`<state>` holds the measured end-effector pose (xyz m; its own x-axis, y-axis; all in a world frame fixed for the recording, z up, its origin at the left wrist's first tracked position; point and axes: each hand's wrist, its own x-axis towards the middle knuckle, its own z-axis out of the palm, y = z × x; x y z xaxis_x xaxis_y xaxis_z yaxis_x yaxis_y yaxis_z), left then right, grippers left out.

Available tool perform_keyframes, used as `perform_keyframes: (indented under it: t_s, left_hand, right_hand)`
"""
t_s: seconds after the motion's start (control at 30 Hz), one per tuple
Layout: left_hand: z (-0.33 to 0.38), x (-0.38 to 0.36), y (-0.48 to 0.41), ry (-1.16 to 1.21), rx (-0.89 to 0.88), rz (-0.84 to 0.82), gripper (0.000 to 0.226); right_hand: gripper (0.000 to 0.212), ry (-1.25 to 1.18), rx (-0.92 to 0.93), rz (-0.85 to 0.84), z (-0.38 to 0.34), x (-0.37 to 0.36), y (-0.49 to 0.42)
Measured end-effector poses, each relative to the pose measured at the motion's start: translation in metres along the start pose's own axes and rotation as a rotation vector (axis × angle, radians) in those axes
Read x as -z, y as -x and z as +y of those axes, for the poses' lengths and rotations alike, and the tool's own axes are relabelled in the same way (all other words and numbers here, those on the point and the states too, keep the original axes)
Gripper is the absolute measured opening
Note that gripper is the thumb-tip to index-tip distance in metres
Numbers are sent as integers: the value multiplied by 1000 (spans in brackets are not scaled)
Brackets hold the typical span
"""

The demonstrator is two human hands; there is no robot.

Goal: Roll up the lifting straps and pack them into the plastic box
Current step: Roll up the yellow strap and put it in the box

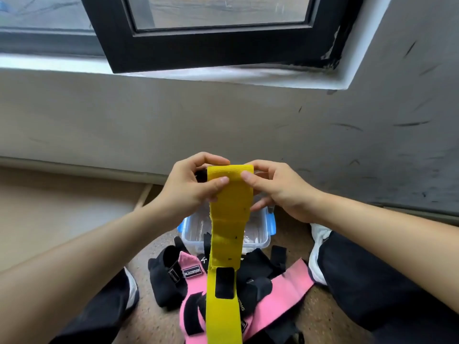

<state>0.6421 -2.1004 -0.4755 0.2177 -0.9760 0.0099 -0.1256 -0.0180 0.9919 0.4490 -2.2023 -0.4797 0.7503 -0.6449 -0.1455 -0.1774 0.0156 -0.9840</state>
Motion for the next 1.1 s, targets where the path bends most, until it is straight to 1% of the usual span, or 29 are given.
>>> perform_keyframes:
  t_s: [0.1, 0.17, 0.23, 0.27, 0.37, 0.4, 0.53, 0.63, 0.7, 0.77, 0.87, 0.97, 1.1]
  left_hand:
    - [-5, 2, 0, -227, -205, -26, 25]
    - [-9, 3, 0, -285, -258, -20, 24]
    - [-10, 3, 1, -268, -207, -14, 25]
    - [-10, 2, 0, -231, -146, -24, 26]
    - [-8, 0, 0, -15, 91, -84, 34]
    - [-8, 0, 0, 30, 136, -93, 38]
    - [-2, -4, -6, 66, 189, -66, 41]
    - [2, -4, -8, 71, 192, -52, 34]
    - [5, -3, -9, 55, 172, -57, 30]
    - [11, 1, -11, 47, 139, -63, 32]
    - [18, 8, -12, 63, 82, -41, 29]
    - [23, 9, -13, 82, 28, -13, 27]
    - [25, 5, -14, 68, -60, 22, 27]
  right_hand:
    - [28, -23, 21, 22, 2, -3, -2]
    - [26, -42, 44, 26, 2, -3, -2]
    - [24, -49, 57, 43, 1, -2, -3]
    - [24, -49, 66, 57, 0, -1, -3]
    - [25, -45, 122, 104, 1, 1, -3]
    - [26, -40, 144, 110, 2, 2, -4]
    - [31, 16, 187, 111, 5, 5, -6]
    - [34, 35, 172, 103, 1, 7, -7]
    - [39, 18, 112, 81, -4, 9, -6]
    - [43, -26, 29, 60, -11, 11, -4]
    - [34, -98, -35, 41, -23, 7, -1]
    - [35, -132, -40, 52, -33, 3, -2]
    - [31, -89, 3, 81, -35, 1, -4]
